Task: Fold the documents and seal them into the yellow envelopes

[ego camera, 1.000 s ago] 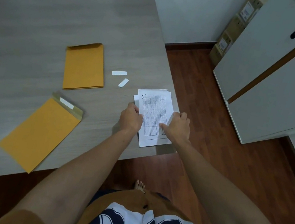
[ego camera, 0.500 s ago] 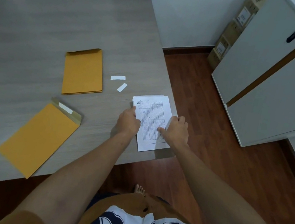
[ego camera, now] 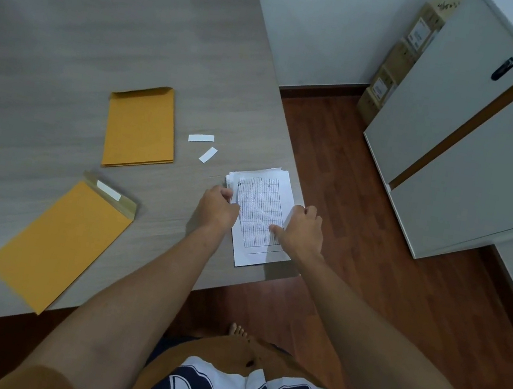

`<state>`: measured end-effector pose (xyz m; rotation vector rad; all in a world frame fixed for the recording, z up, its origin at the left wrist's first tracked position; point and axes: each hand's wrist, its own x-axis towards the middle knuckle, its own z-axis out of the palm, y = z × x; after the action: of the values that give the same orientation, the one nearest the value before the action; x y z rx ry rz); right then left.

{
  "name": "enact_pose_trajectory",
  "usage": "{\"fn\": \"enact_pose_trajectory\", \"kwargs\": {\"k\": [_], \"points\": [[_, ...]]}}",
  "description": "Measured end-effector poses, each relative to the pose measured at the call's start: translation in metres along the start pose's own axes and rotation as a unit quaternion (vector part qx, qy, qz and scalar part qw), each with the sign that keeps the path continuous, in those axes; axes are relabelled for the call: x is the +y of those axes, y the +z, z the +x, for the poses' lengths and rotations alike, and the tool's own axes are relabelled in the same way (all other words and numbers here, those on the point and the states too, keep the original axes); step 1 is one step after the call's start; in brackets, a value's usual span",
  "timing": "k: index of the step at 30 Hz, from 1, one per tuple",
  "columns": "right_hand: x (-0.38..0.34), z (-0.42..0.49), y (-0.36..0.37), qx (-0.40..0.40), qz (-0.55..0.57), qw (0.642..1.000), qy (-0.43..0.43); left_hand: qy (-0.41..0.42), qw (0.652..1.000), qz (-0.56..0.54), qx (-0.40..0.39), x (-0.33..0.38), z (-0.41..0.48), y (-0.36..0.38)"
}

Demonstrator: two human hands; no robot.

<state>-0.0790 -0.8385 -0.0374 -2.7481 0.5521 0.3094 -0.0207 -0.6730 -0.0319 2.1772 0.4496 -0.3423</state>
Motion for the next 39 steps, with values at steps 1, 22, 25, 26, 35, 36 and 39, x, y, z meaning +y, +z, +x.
{"fn": "enact_pose_trajectory", "kwargs": {"k": [1,22,25,26,35,36,39], "points": [[0.000,0.000,0.000,0.000,0.001,1.000,0.000,-0.004,1.000,-0.006,0.003,0.001,0.000,0.000],[0.000,-0.001,-0.002,-0.003,0.000,1.000,-0.001,-0.006,0.999,0.015,-0.051,-0.030,0.023,0.022],[0.000,-0.002,-0.002,-0.003,0.004,1.000,-0.003,-0.009,0.998,0.016,-0.061,0.002,-0.009,0.000],[0.000,-0.002,-0.002,-0.001,0.006,1.000,-0.003,-0.010,0.998,0.015,-0.066,0.008,-0.016,-0.002],[0.006,-0.006,-0.002,0.008,0.040,0.999,-0.028,-0.019,0.994,-0.019,-0.104,0.021,-0.026,0.012],[0.006,-0.006,-0.002,0.009,0.042,0.999,-0.029,-0.021,0.994,-0.019,-0.104,0.022,-0.026,0.013],[0.008,-0.005,-0.003,0.011,0.067,0.997,-0.025,-0.032,0.994,-0.035,-0.094,0.022,-0.023,0.012]]}}
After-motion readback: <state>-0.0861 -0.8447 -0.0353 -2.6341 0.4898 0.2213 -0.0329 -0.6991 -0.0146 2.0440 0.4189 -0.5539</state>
